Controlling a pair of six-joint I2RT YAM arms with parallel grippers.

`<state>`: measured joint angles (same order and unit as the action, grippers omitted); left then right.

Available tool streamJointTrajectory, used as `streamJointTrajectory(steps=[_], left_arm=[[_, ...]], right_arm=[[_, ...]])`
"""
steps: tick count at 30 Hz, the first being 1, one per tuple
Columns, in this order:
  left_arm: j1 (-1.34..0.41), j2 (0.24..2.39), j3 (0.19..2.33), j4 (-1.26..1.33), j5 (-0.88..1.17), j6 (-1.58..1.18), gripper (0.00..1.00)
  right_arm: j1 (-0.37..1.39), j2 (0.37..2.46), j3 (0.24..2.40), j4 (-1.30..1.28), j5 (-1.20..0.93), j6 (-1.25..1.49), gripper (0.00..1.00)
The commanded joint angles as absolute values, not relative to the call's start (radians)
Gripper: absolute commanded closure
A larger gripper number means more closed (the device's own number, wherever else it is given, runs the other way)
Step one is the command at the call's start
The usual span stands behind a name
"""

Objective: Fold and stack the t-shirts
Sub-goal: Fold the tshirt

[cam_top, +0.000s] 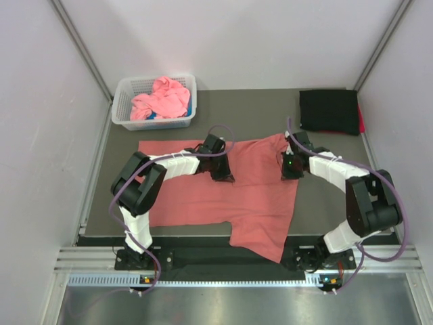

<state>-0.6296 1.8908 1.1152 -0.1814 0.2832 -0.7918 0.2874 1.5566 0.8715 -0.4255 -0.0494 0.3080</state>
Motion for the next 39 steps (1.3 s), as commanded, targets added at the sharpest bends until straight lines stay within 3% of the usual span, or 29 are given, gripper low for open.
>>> streamJointTrajectory(steps=[1,15,26,35,39], left_arm=[[-0.634,1.852,1.163,-0.186,0.258,-0.798,1.00],[-0.635,1.839,1.221,-0.327,0.238,-0.738,1.00],[-0.635,1.838,1.203,-0.364,0.239,-0.704,1.00],[-0.635,1.867,1.209,-0.383,0.245,-0.698,0.99],[-0.632,1.862,1.236,-0.435,0.241,-0.677,0.83]], right_arm=[[0.305,1.467,0.931,-0.477,-0.018,0.308,1.00],[0.310,1.275,0.867,-0.571,-0.025,0.417,1.00],[0.334,1.069,0.626,-0.454,-0.006,0.647,1.00],[0.344,1.043,0.532,-0.367,0.064,0.741,1.00],[0.339,1.081,0.543,-0.357,0.081,0.712,0.75]])
